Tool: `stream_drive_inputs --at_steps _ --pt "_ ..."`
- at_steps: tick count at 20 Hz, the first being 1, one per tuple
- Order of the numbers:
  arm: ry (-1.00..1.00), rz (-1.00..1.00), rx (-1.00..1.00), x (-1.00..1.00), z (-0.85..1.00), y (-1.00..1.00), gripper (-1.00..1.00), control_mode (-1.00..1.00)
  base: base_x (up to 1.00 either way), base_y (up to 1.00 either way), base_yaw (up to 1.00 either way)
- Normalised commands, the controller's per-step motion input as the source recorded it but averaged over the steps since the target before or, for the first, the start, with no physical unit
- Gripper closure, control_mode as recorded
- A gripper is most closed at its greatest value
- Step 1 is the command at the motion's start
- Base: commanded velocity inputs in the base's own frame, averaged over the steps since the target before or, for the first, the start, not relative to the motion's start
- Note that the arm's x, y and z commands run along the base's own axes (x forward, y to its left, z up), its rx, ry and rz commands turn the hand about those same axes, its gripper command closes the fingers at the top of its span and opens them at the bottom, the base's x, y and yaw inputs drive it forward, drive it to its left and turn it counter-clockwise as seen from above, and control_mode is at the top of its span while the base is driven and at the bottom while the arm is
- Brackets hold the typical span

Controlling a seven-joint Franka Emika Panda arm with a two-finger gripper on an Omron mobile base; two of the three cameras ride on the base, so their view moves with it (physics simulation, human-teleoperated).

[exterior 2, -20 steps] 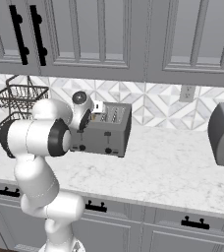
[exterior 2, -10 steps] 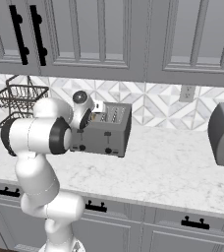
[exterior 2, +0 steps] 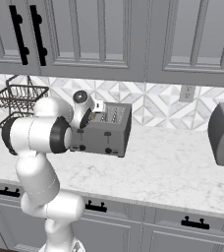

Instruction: Start the toaster. Once the lever pops up, take the bread to the plate on the dining counter.

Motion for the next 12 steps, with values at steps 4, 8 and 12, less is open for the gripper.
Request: stream_drive_inputs --at_steps 4,8,12 --pt "-0.02 0.0 0.0 0.0 -0.02 -0.01 1.0 -1.0 0.0 0.0 0.0" --pt "-0.11 -0.01 0.0 0.0 0.07 -0.01 1.0 -1.0 0.0 0.0 0.0" --pt "-0.21 -0.03 0.01 0.0 0.3 -0.06 1.0 -1.0 0.0 0.0 0.0"
